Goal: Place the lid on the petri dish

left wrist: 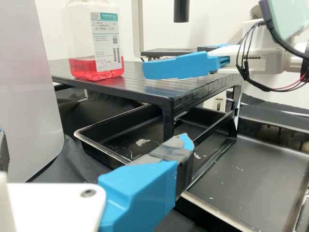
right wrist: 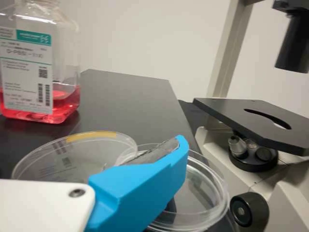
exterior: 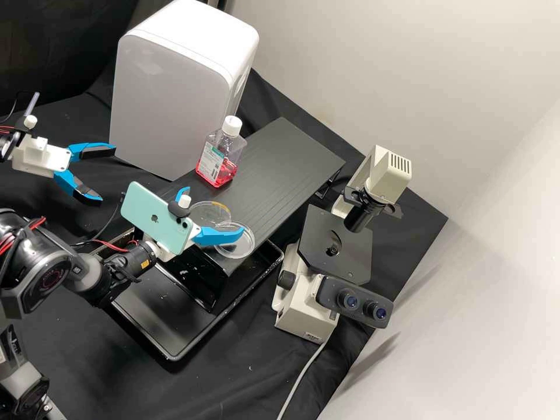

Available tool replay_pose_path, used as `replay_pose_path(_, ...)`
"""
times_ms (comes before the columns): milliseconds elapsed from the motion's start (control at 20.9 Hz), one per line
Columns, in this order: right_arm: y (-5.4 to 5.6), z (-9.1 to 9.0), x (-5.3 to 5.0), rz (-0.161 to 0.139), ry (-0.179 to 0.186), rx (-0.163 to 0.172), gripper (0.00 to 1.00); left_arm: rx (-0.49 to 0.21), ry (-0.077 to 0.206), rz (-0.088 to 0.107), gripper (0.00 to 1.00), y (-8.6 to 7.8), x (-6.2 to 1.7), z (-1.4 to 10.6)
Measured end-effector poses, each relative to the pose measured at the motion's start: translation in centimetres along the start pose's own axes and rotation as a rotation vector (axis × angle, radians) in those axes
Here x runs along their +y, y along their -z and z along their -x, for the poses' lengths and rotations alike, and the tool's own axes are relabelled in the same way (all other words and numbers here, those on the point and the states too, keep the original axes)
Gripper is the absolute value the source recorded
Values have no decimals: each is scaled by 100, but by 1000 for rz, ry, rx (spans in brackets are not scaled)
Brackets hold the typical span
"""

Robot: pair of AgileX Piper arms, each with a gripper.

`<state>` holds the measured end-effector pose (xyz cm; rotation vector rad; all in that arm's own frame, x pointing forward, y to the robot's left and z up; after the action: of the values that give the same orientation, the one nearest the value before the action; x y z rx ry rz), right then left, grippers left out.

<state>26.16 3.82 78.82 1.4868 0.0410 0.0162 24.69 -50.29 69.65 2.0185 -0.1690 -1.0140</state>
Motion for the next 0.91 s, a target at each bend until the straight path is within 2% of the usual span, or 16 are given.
replay_pose_path(478,-20,-4,2,-5,-9,-14,100,-2,4,2,100,-4,-11,-5)
replay_pose_path(717,-19,54,-66,-2,18,-18,100,-2,4,2,100,-4,-11,-5)
replay_pose_path(908,-23,66,-68,9,16,-17,100,-2,4,2,100,-4,-11,-5)
